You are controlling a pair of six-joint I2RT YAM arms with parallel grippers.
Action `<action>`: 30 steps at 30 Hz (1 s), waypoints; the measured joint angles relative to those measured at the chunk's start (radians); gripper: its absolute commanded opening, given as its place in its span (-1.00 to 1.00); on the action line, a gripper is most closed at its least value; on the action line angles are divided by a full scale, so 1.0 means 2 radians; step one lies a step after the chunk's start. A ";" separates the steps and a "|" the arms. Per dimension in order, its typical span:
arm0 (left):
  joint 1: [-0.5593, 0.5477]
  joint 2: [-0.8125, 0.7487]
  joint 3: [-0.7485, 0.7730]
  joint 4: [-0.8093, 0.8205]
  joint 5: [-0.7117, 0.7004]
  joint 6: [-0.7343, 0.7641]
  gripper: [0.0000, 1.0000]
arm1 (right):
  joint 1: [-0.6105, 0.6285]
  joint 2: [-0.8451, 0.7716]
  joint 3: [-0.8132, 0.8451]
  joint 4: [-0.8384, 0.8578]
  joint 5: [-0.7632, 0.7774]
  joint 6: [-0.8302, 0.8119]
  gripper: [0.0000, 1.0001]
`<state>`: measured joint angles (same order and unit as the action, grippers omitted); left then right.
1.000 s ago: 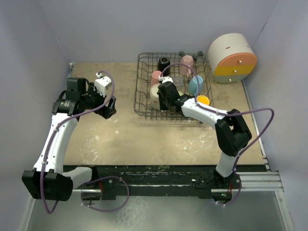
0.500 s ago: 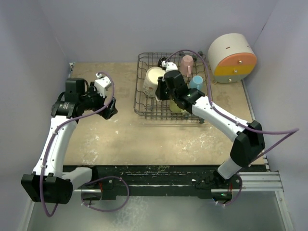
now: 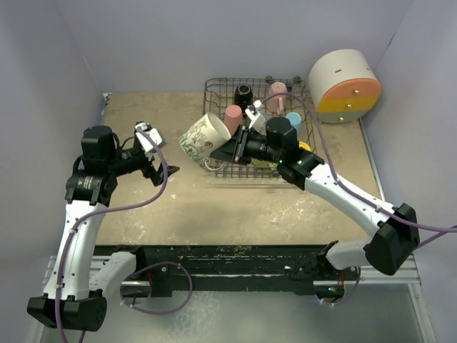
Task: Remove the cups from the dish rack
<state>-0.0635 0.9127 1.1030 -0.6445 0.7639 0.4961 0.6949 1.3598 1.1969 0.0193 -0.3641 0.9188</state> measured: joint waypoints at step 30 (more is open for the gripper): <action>0.000 -0.030 0.010 0.154 0.064 -0.035 0.56 | 0.031 -0.036 -0.132 0.321 -0.091 0.355 -1.00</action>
<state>-0.0635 0.8524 1.1221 -0.3370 0.8917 0.4263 0.7574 1.2869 0.9325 0.6621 -0.5461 1.6283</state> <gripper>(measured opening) 0.834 0.224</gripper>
